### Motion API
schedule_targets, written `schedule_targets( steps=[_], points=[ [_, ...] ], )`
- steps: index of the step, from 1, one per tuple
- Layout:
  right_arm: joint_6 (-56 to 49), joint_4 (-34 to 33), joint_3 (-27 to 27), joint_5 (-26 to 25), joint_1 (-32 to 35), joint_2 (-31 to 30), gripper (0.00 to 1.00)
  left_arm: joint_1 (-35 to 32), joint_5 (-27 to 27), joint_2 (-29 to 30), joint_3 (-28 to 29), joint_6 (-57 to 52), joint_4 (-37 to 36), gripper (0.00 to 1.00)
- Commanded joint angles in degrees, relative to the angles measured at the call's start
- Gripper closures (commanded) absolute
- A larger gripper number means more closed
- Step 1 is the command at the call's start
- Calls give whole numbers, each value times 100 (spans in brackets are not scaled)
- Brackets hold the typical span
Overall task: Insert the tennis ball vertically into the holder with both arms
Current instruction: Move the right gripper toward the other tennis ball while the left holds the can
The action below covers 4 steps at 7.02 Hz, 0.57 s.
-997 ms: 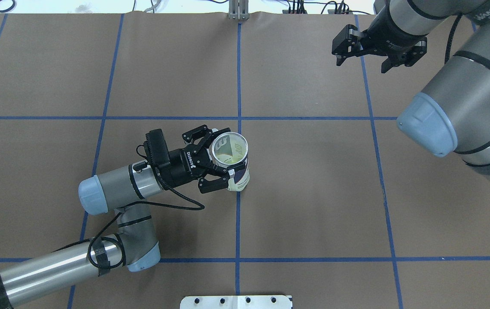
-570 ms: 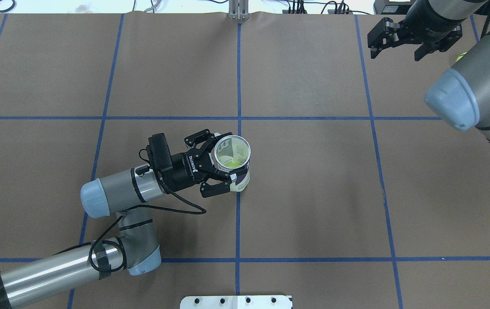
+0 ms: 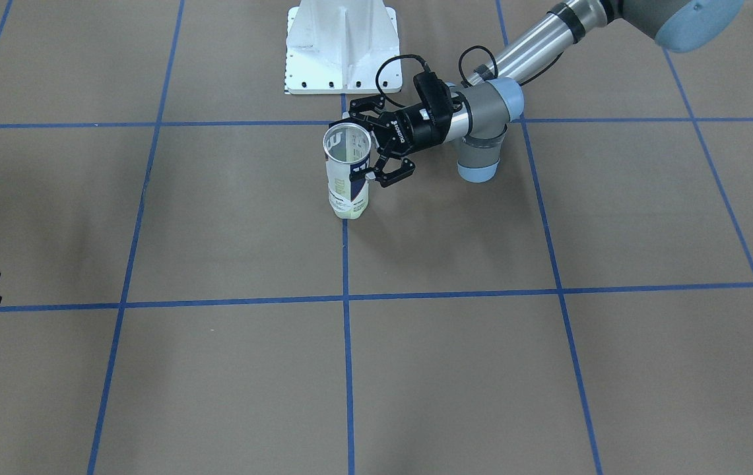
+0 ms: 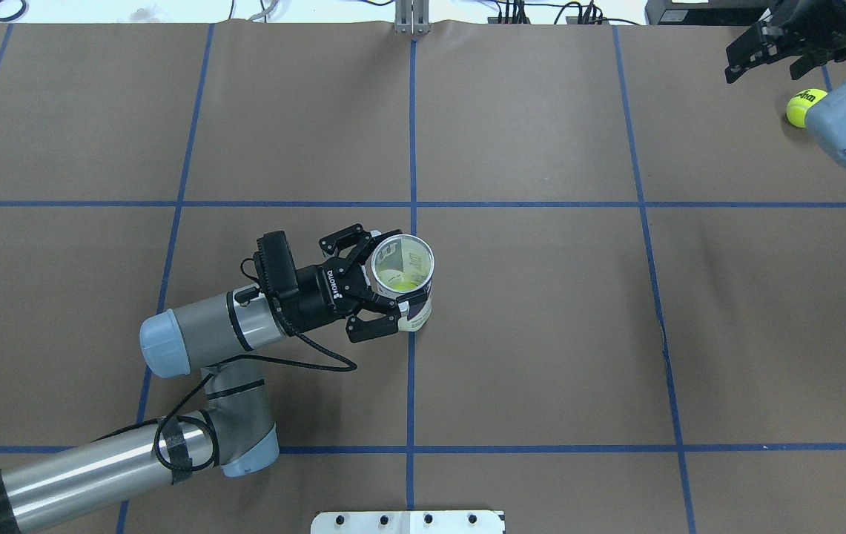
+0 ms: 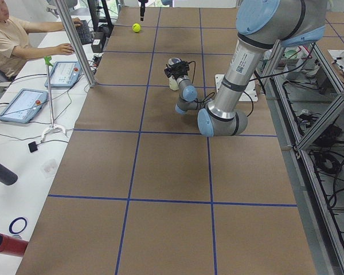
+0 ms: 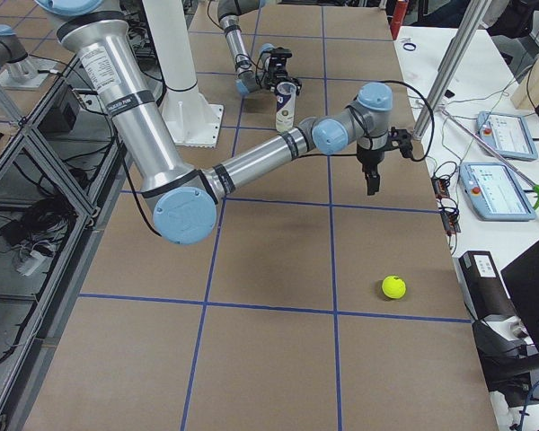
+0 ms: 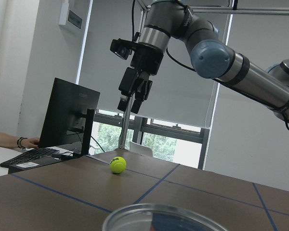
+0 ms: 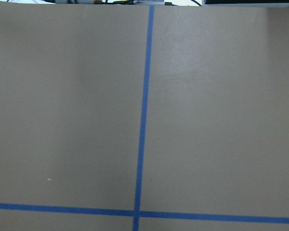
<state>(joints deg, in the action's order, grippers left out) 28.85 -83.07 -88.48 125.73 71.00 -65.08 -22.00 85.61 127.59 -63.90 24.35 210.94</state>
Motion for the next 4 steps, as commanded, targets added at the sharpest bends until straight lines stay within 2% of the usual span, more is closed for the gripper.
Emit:
schedule_targets(
  steps=[1, 3, 4],
  points=[
    [-266, 1654, 1433, 48, 142, -57, 1, -6, 0, 3, 0, 0, 0, 1],
    [-589, 2379, 1867, 31, 194, -495, 1, -6, 0, 3, -9, 0, 0, 1],
    [-669, 2687, 2234, 22, 308, -497, 1, -6, 0, 3, -9, 0, 0, 1]
  ],
)
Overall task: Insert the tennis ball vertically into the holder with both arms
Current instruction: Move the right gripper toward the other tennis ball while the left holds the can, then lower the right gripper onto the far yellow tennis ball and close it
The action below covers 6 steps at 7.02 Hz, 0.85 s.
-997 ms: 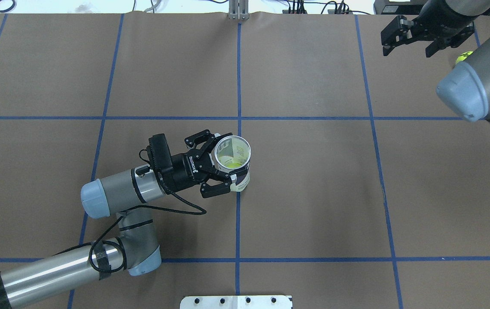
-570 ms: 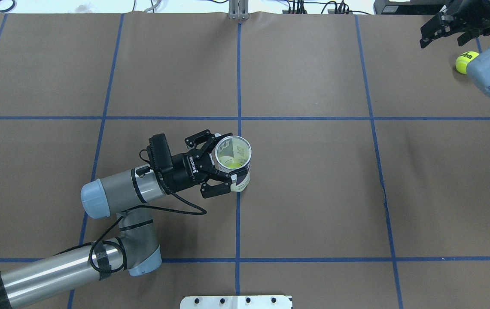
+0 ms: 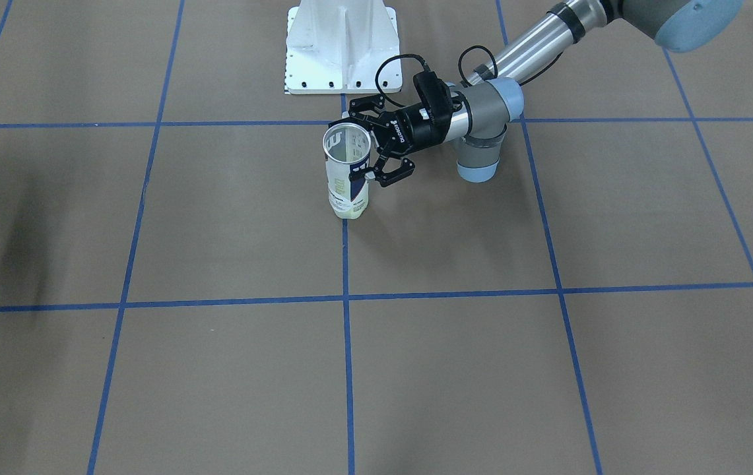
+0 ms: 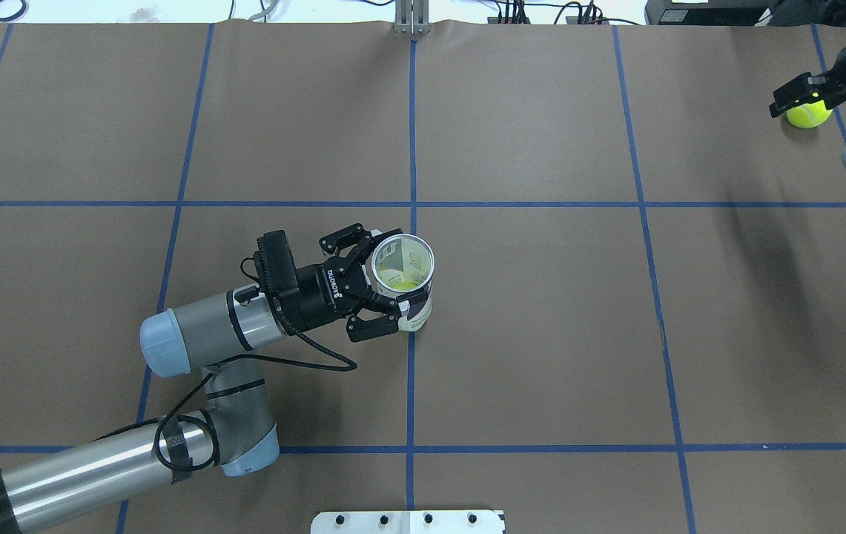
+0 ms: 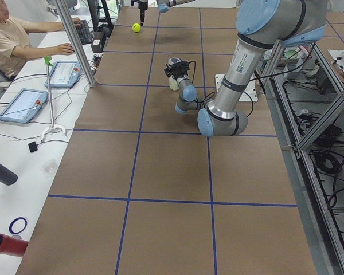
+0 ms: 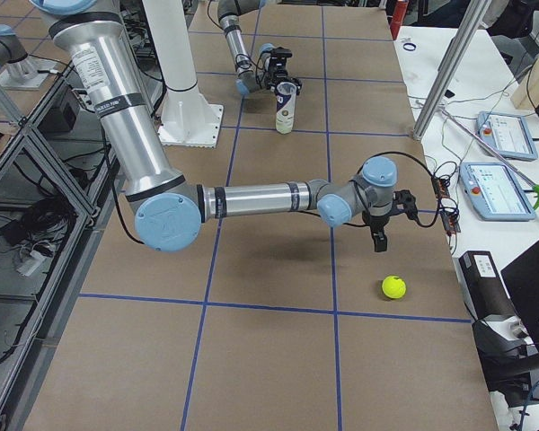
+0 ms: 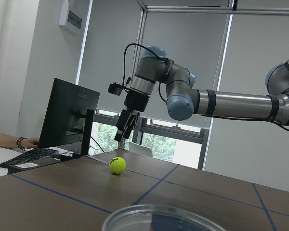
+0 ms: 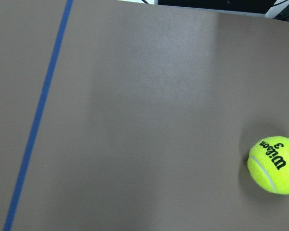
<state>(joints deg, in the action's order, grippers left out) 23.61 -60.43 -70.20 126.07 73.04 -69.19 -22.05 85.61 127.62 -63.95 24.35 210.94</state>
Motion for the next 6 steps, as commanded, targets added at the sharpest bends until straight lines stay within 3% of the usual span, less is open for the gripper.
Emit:
schedule_targets(
  steps=[1, 5, 6],
  points=[
    [-154, 949, 837, -21, 201, -86, 1, -1, 0, 0, -21, 0, 0, 1],
    [-33, 1752, 2227, -117, 404, 571, 1, -1, 0, -9, -56, 0, 0, 1],
    [212, 1920, 2256, -118, 404, 582, 1, -1, 0, -9, -56, 0, 0, 1]
  ],
)
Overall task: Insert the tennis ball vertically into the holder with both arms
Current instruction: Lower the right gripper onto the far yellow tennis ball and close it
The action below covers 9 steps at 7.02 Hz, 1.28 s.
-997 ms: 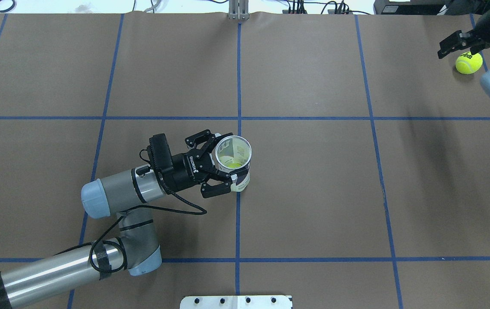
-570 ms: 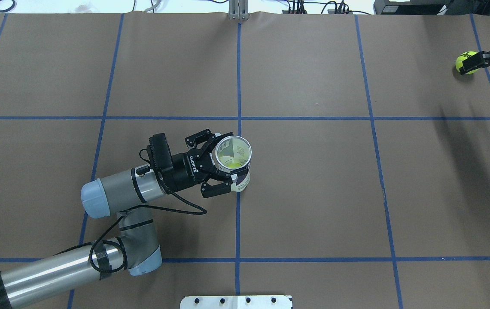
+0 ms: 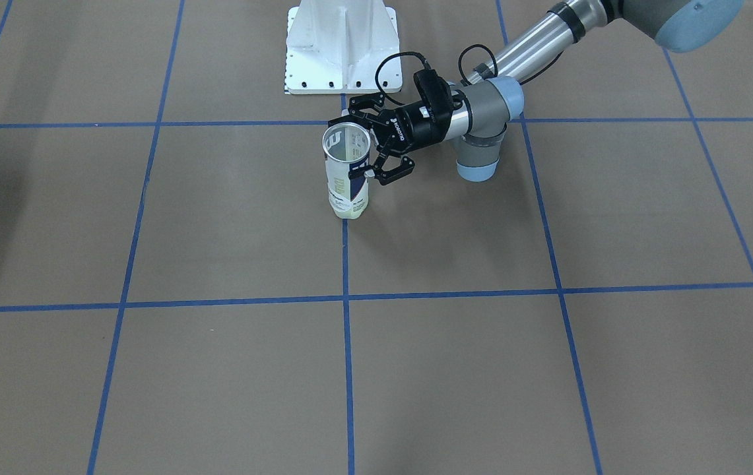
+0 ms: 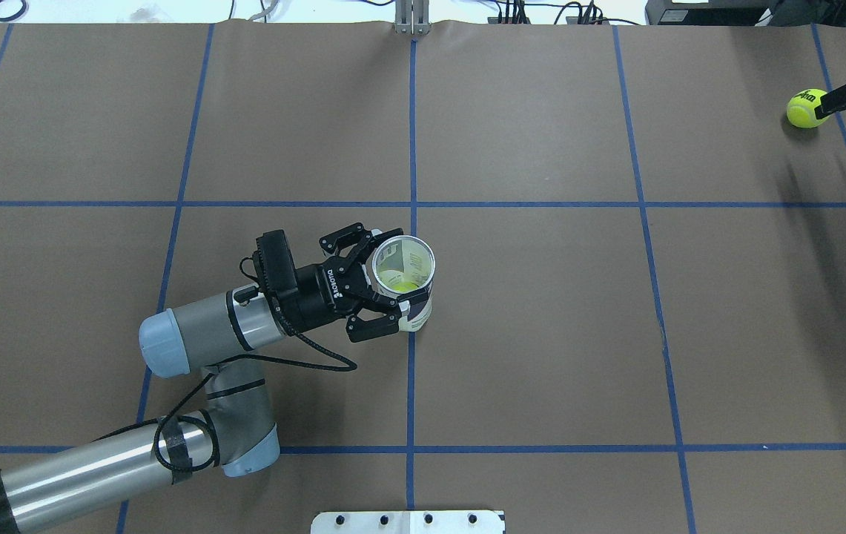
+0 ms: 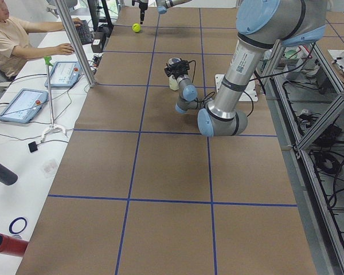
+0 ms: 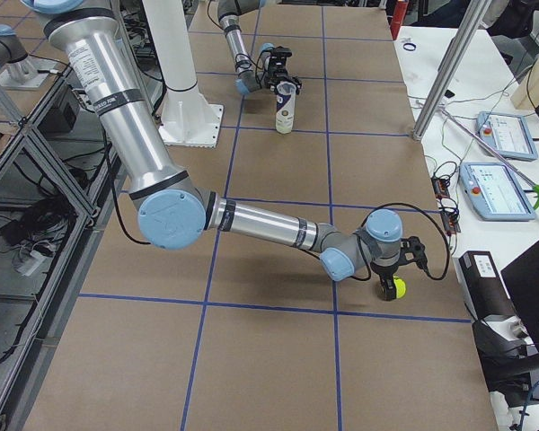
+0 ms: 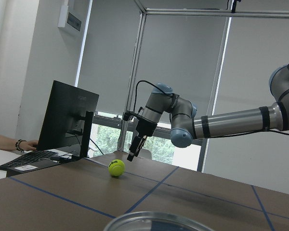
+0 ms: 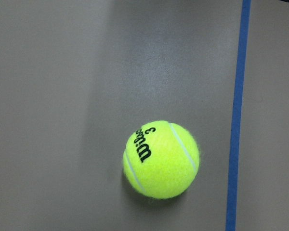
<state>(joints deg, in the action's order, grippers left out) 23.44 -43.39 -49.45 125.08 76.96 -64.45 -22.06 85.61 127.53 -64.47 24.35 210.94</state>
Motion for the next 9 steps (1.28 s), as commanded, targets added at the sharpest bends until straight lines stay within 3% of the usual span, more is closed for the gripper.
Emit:
schedule_targets(
  steps=[1, 4, 7, 9],
  points=[
    [536, 425, 251, -19, 3, 135, 1, -9, 0, -1, 5, 0, 0, 1],
    [1003, 937, 875, -527, -84, 336, 1, 0, 0, -1, 5, 0, 0, 1],
    [1426, 955, 876, -694, -321, 460, 1, 0, 0, -1, 13, 0, 0, 1],
    [1514, 955, 911, -1255, -619, 451, 1, 9, 0, -1, 13, 0, 0, 1]
  ],
)
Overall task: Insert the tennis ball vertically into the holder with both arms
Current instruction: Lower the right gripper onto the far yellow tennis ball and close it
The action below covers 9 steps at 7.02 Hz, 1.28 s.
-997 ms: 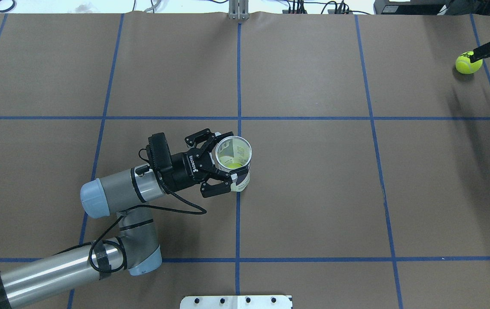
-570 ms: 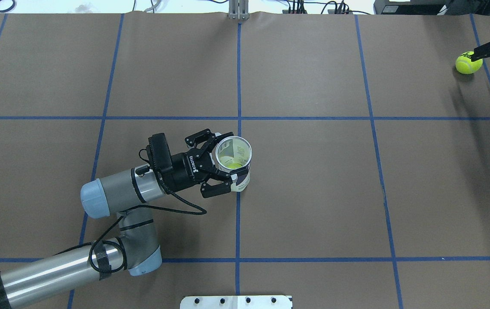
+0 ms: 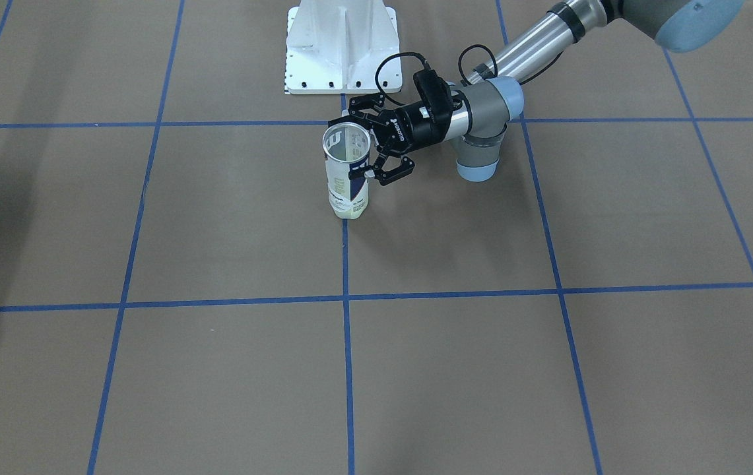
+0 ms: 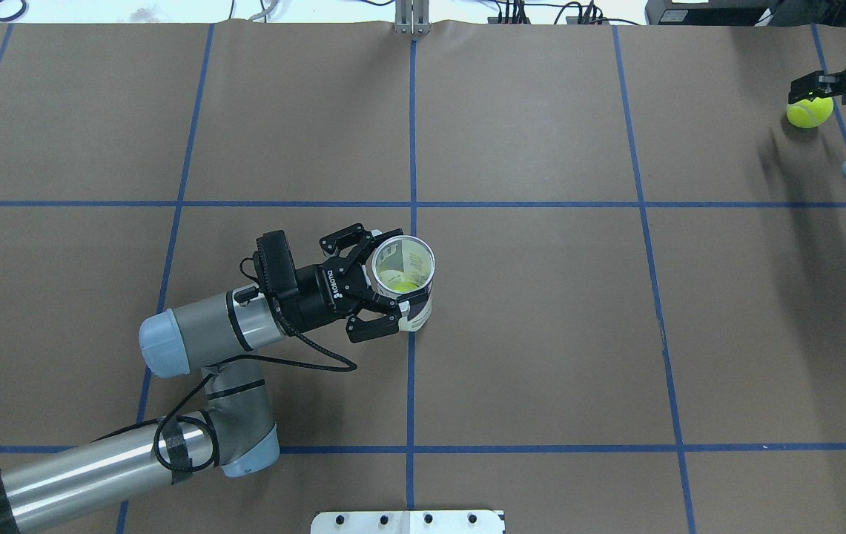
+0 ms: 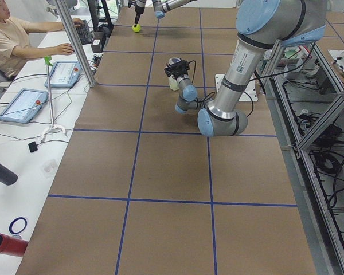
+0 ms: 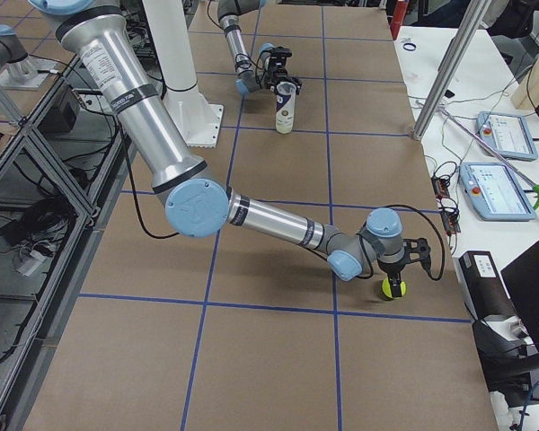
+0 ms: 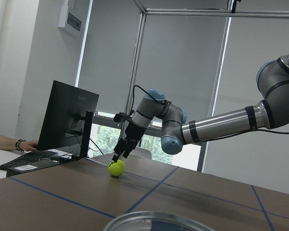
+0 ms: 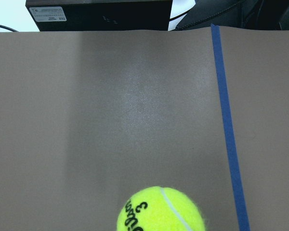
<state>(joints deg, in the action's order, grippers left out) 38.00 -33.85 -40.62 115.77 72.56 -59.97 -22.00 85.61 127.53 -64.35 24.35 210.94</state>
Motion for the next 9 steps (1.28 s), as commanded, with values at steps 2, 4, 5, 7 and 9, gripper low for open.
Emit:
schedule_targets(
  steps=[2, 4, 5, 7, 9],
  points=[
    [111, -25, 27, -894, -486, -6, 1, 3, 0, 0, -7, 0, 0, 1],
    [94, -34, 89, -1294, -638, -58, 57, 3, 0, 0, 2, 0, 0, 1],
    [102, -34, 11, -1277, -612, -50, 100, 12, 0, 0, 10, 0, 0, 1],
    [129, -461, -872, -709, -384, -50, 100, 12, -9, -9, 10, 0, 0, 1],
    [312, -1420, -2181, -426, -374, -85, 100, 21, -18, -9, 2, 0, 0, 1]
  ],
)
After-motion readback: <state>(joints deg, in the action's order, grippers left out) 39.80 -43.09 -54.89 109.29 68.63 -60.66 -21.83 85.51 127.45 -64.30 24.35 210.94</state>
